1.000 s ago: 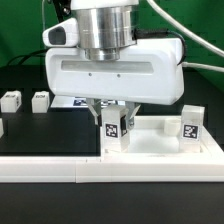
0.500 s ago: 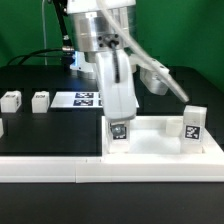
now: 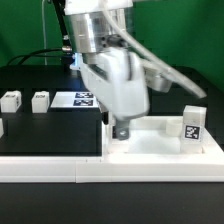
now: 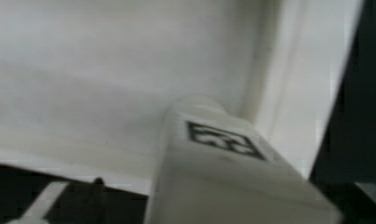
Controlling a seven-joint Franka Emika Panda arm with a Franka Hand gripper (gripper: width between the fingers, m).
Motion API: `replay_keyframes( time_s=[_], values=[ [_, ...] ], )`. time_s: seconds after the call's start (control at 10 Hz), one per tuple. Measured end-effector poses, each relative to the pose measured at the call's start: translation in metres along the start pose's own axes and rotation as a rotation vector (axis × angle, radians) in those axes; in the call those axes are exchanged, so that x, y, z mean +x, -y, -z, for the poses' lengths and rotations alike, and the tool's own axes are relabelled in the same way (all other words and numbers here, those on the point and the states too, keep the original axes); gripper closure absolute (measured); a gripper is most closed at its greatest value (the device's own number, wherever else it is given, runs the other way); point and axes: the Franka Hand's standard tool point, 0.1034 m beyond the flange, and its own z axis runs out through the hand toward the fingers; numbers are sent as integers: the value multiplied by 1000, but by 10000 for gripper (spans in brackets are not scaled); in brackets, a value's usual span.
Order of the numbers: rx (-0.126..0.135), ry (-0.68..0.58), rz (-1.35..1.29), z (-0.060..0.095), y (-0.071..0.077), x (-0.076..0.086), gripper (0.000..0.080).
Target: Assemble square table
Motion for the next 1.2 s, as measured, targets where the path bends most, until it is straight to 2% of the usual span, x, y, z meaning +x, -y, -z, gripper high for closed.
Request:
replay_keyframes(
  time_s=[0.1, 0.4, 0.5, 0.6, 0.7, 0.8, 0.9, 1.0, 1.1, 1.2],
  values=[
    [-1, -2, 7, 0, 0, 1, 162],
    [-4, -6, 301, 0, 0, 1, 153],
    [-14, -10, 514, 3, 4, -4, 150],
    [-30, -18, 819, 13, 18, -12, 150],
    [-33, -5, 948, 6, 12, -13, 150],
    [-35, -7, 888, 6, 11, -11, 150],
    [-34, -9, 870, 6, 12, -11, 245],
    [-38, -11, 844, 6, 10, -9, 245],
    [-40, -16, 749, 6, 8, -5, 460],
    [-41, -18, 675, 6, 8, -4, 506]
  ],
)
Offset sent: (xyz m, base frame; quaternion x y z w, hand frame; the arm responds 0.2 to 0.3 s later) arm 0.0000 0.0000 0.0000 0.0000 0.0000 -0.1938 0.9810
